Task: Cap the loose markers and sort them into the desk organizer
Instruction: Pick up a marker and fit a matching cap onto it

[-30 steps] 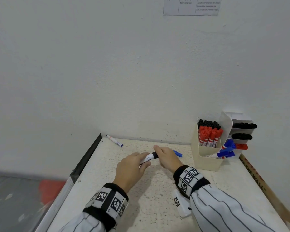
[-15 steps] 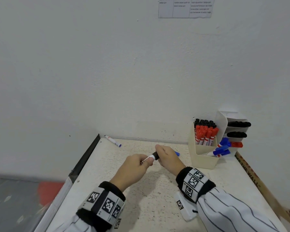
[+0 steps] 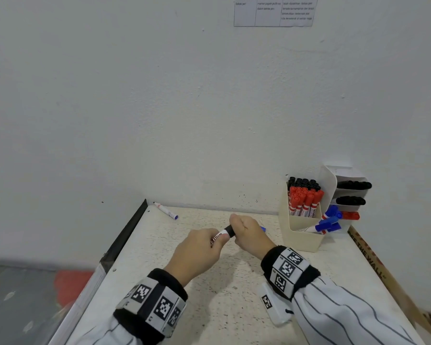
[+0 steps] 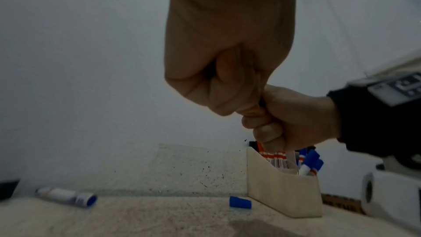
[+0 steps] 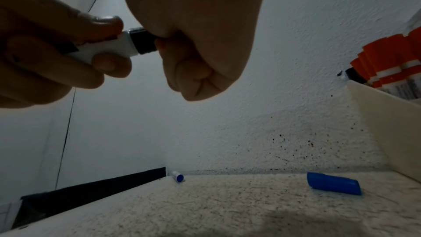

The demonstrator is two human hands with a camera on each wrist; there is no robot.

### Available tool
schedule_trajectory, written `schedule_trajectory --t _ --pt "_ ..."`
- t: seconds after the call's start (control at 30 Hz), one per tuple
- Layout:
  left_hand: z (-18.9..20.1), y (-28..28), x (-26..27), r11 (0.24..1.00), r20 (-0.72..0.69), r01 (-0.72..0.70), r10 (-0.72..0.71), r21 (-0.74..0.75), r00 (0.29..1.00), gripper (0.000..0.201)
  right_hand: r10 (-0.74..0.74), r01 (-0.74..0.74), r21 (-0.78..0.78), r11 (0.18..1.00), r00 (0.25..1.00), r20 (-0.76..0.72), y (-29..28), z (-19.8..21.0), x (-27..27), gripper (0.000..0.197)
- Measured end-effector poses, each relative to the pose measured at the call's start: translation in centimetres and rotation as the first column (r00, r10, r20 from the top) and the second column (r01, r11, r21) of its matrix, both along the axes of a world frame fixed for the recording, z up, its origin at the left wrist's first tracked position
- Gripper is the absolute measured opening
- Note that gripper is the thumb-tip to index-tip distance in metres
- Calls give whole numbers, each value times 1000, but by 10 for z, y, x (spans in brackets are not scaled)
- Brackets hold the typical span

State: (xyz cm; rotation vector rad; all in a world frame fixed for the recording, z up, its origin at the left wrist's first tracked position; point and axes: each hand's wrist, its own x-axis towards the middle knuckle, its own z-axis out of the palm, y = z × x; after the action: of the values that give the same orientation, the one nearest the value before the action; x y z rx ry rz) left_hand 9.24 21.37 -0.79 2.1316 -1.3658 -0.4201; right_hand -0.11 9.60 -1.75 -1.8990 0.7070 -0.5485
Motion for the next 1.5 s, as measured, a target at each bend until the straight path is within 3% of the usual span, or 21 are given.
schedule_trajectory --t 0.1,0.2,0.27,0.3,0.37,0.43,0.47,0.53,0.6,0.73,0.83,0.9,0.97,1.23,1.37,1.5 --pt "4 2 1 999 -275 39 -33 14 961 40 33 -33 -30 999 999 -2 2 -1 0 41" --pt "8 6 0 996 -578 56 -3 74 816 42 80 -78 -83 993 997 21 2 -4 2 39" --pt "10 7 0 993 -675 74 11 96 738 43 98 -93 -85 992 993 60 2 -4 3 39" --pt "11 7 0 992 -678 74 12 98 735 44 99 -93 -83 992 992 73 2 -4 4 39" --pt "10 6 -2 997 -545 37 10 74 839 44 92 -87 -96 992 994 57 0 -2 5 42" --pt "6 4 -4 999 -254 -6 16 42 967 45 86 -85 -105 991 996 2 -2 -1 5 44" --pt "3 4 -5 999 -112 -25 29 44 993 44 89 -92 -115 989 995 -36 -2 -1 6 44" --pt "0 4 -6 994 130 -72 61 80 990 41 100 -117 -148 982 988 -113 -3 -1 6 42" --pt "-3 2 -6 991 206 -88 67 97 976 41 96 -112 -124 986 987 -132 -3 0 5 41" --pt "1 -1 -3 998 -113 4 3 65 994 46 101 -103 -59 993 994 -45 -2 0 4 43" --pt "8 1 -2 996 -453 39 0 78 891 44 114 -112 -62 992 993 27 -1 -2 3 43" --pt "11 3 -3 994 -593 57 10 95 805 43 124 -118 -92 989 990 63 -1 -3 3 40" --pt "11 2 -3 994 -606 59 9 91 795 43 124 -116 -104 988 989 79 -1 -4 3 39" --pt "-6 -4 6 995 -359 49 -14 88 933 43 114 -121 -131 984 992 -55 -4 -13 5 39" --pt "-14 -17 24 992 -361 126 -109 23 926 42 126 -159 -229 960 981 -150 -15 -8 5 33" --pt "-20 -40 46 996 -386 83 -71 13 920 60 46 -46 -194 980 999 -8 -32 2 -2 21"
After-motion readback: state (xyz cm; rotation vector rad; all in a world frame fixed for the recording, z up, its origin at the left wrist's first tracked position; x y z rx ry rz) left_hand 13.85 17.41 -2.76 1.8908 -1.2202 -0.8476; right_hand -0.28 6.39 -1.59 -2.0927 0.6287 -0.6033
